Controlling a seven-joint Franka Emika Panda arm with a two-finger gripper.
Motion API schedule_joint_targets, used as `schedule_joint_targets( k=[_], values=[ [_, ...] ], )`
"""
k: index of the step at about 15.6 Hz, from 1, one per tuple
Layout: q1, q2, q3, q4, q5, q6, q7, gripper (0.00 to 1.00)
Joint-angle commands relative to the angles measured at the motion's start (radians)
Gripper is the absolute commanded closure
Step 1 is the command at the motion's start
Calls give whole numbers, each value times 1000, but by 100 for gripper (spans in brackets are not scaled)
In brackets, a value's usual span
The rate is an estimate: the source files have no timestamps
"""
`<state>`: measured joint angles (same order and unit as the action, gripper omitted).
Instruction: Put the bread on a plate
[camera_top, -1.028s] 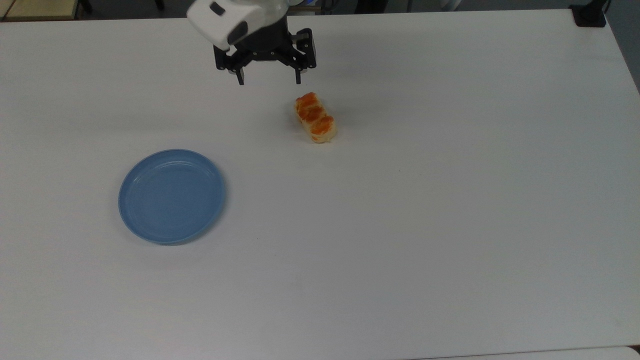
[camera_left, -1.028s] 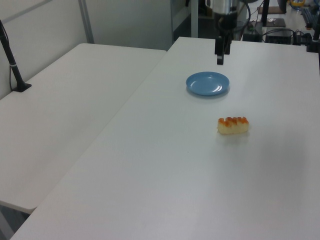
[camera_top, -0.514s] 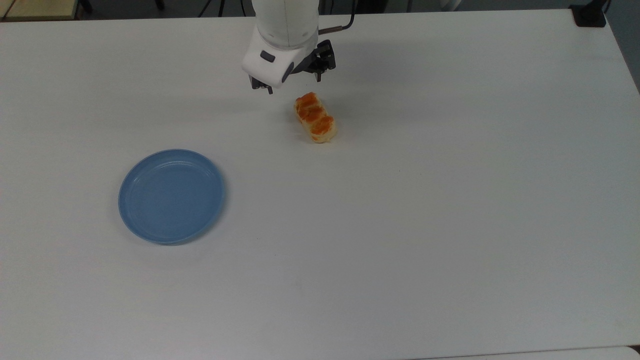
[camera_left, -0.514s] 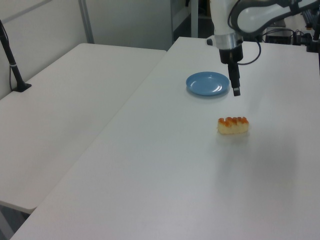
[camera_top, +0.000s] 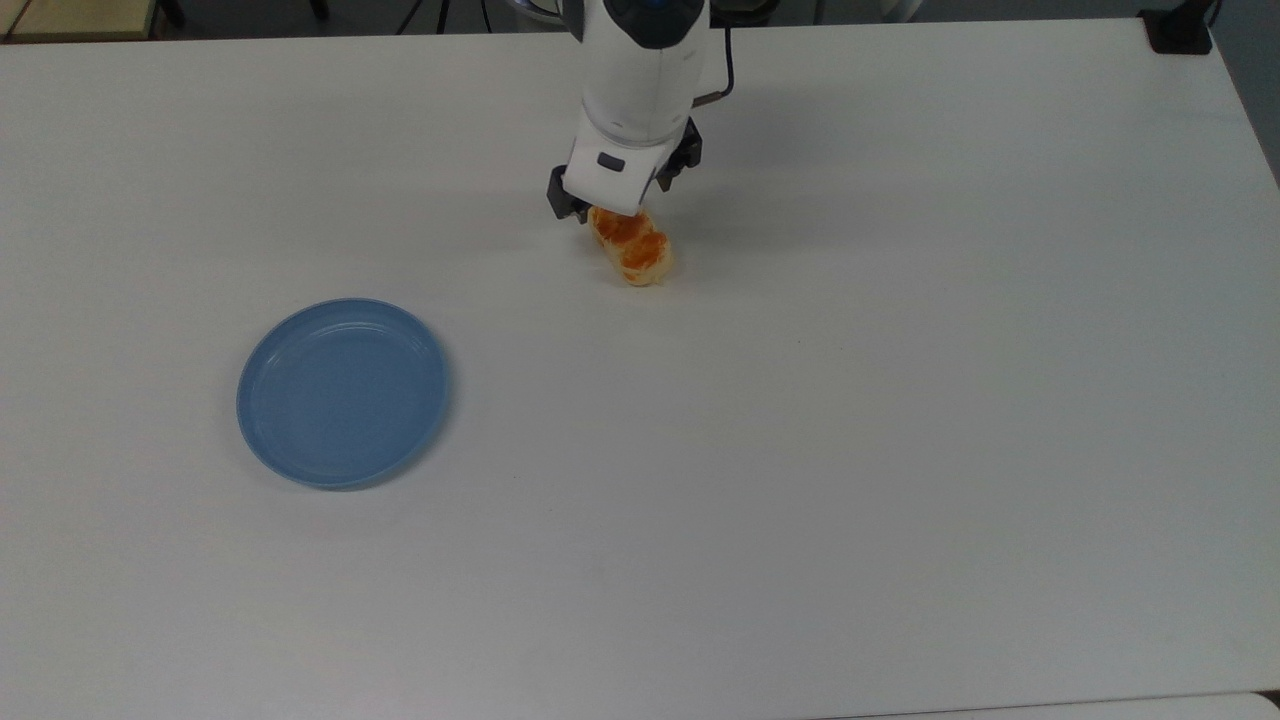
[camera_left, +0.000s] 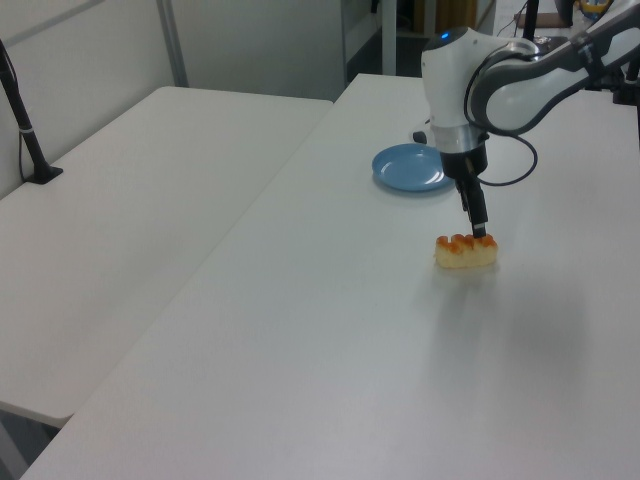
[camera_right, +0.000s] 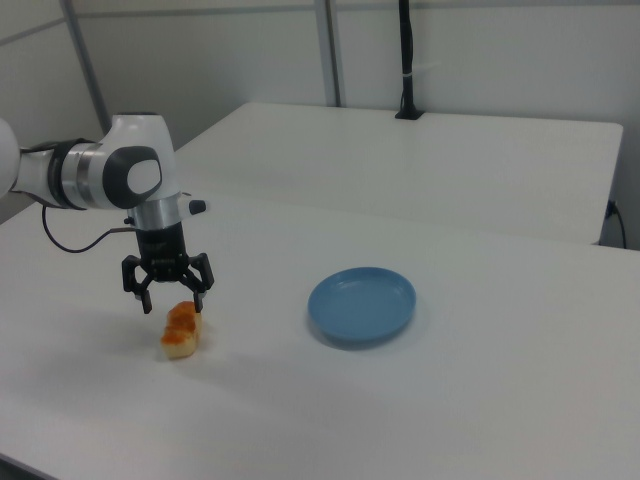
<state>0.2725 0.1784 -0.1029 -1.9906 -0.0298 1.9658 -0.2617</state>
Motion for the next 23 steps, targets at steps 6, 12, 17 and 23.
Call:
schedule_joint_targets(
  k=[6,12,17,23],
  values=[
    [31,104,29,-42,-111,160,174,33],
    [-27,70,22,54,-96,153,170,72],
    [-174,115,-17,186,-85,255,167,68],
    [-309,286,-18,323,-79,372,170,64]
  ],
)
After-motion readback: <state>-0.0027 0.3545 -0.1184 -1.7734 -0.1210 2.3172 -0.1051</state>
